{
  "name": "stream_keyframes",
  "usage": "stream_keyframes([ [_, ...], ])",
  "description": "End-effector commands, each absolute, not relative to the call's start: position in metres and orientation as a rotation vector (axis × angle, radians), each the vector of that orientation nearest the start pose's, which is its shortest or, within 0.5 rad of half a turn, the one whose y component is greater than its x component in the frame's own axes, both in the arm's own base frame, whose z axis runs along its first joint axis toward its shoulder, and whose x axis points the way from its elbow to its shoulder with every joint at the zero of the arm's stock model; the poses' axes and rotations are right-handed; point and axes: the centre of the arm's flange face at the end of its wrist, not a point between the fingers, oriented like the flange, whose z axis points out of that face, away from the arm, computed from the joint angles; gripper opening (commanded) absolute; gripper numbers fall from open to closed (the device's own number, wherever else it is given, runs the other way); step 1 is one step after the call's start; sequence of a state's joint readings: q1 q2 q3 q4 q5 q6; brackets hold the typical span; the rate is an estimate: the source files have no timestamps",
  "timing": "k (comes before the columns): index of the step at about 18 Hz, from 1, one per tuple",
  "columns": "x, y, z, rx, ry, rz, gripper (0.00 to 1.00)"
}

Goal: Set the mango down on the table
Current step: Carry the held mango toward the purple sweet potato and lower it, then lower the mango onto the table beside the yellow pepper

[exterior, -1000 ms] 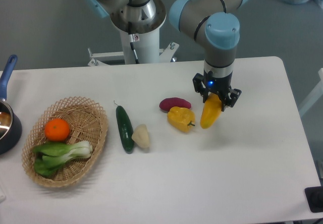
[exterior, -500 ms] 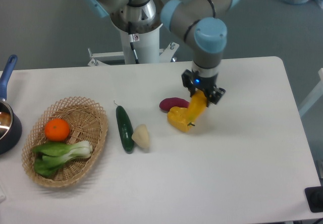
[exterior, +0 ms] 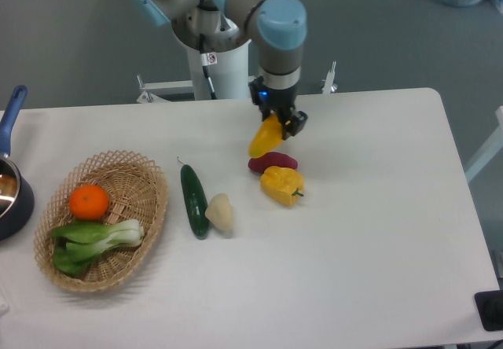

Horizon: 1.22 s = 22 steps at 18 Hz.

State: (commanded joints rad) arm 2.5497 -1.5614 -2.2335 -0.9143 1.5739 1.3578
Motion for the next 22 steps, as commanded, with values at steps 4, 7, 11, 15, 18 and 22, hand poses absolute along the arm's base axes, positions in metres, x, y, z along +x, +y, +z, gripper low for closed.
stream_keyframes([
  [4, -0.243, 0.354, 0.233, -3.114, 0.583, -0.041, 0.34],
  [7, -0.24, 0.355, 0.228, -3.121, 0.572, -0.056, 0.34],
  [11, -0.257, 0.365, 0.241, -3.106, 0.564, -0.01, 0.34],
  [15, -0.295, 0.376, 0.235, -3.126, 0.513, 0.018, 0.34],
  [18, -0.321, 0.389, 0.231, -3.14, 0.449, 0.033, 0.34],
  [22, -0.36, 0.376, 0.241, -3.138, 0.357, 0.077, 0.34],
])
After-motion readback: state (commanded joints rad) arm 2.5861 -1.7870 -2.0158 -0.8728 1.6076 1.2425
